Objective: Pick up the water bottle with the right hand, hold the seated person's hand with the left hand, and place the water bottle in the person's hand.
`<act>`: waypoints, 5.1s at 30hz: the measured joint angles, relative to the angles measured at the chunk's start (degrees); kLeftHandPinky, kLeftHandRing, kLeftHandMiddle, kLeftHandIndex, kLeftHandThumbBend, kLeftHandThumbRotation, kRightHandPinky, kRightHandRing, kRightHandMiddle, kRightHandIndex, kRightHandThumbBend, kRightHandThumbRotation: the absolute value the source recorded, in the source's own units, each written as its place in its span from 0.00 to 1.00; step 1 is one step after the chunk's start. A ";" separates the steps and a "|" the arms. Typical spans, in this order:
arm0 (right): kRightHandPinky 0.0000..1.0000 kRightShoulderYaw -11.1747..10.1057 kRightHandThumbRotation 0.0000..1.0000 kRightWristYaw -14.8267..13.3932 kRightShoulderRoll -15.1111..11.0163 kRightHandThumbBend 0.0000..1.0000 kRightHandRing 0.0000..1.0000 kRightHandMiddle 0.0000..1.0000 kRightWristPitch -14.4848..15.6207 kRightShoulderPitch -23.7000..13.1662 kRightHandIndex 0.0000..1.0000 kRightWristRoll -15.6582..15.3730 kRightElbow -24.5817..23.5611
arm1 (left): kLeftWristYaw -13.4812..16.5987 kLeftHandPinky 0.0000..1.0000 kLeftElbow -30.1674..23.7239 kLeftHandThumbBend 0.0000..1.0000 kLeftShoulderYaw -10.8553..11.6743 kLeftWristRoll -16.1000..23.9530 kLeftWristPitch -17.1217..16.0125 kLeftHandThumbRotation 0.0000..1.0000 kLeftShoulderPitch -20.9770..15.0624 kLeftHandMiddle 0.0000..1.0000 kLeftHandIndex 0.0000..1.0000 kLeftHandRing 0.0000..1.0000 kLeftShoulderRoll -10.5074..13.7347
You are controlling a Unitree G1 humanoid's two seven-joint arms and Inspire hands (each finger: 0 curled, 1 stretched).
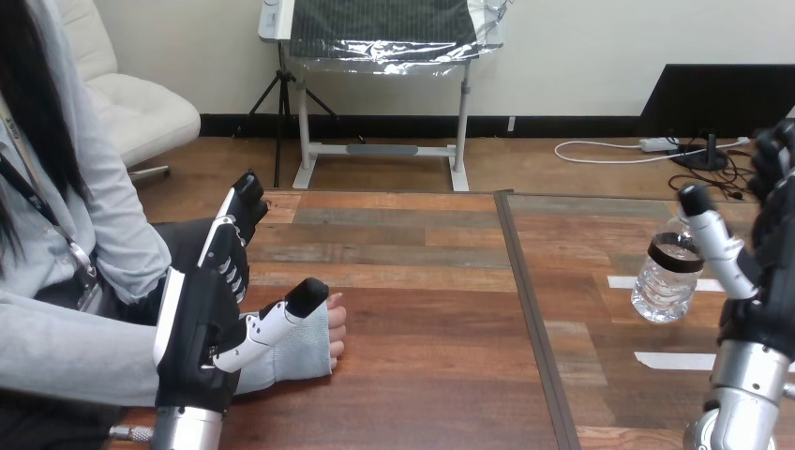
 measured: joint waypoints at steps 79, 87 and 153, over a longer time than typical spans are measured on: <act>0.78 20.25 0.90 -7.05 -20.80 1.00 0.83 0.83 40.16 -19.31 0.84 -32.71 2.99 | 0.24 1.00 1.92 1.00 0.08 0.17 -0.01 0.50 -1.19 0.95 0.93 0.94 -1.61; 0.73 22.04 0.89 -4.54 -20.60 0.99 0.79 0.79 42.61 -21.43 0.81 -32.40 6.15 | 0.10 1.00 1.92 1.00 0.08 0.08 -0.01 0.50 -1.19 0.95 0.93 0.94 -1.61; 0.31 23.93 0.88 -2.39 -19.40 0.97 0.30 0.35 35.95 -21.88 0.39 -28.03 9.30 | -1.01 0.96 1.90 1.00 0.30 -0.08 -0.68 0.51 -0.57 0.93 0.91 0.92 -1.50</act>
